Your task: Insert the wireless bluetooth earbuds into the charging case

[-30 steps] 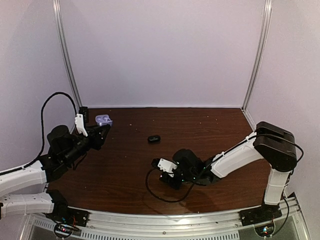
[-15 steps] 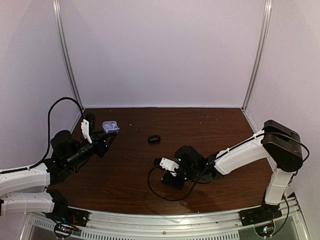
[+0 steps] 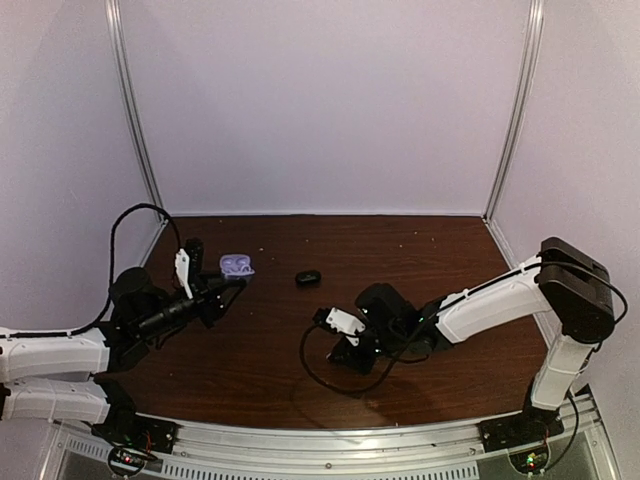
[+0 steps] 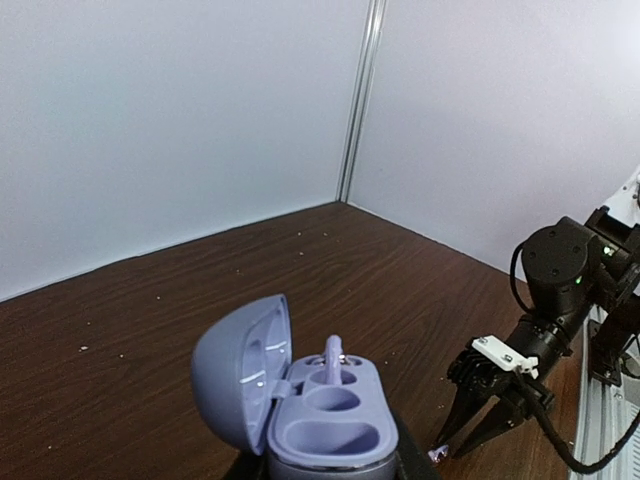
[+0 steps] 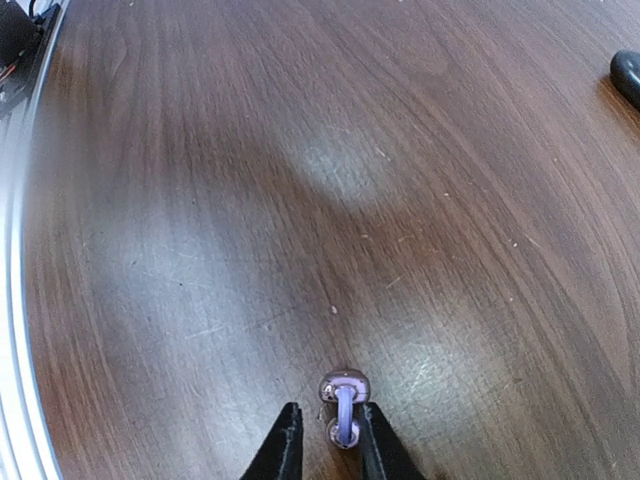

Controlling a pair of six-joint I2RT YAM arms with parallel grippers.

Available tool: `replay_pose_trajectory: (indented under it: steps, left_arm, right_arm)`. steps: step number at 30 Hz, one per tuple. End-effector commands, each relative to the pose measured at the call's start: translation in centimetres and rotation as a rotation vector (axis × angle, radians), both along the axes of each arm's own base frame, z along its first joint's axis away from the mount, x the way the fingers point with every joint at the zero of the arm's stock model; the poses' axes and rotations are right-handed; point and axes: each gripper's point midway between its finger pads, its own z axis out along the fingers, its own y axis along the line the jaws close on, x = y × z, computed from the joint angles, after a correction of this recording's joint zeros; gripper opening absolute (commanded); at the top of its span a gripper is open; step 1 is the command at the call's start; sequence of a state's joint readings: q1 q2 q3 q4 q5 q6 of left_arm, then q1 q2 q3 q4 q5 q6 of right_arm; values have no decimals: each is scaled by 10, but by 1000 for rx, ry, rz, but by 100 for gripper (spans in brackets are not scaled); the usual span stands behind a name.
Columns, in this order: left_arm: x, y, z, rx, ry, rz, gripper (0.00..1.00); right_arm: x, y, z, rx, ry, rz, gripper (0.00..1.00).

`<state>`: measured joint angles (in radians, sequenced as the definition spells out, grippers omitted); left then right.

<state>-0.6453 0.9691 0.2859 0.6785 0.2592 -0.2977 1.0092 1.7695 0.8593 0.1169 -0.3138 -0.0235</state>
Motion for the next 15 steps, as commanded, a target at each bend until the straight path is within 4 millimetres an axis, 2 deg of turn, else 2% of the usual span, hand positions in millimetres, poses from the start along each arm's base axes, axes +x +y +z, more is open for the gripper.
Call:
replay_pose_trajectory:
  steps: [1,6,15]
  left_arm:
    - [-11,-10,7,-4,-78,-64,0]
    - [-13,-11,5,-1,-86,-66,0]
    - [-17,-14,8,-4,-101,-88,0]
  right_arm:
    - [2,-2,22,45,-43,-1,24]
    - [12,-8,23,27,-72,-59,31]
    - [8,-5,12,6,-41,-37,35]
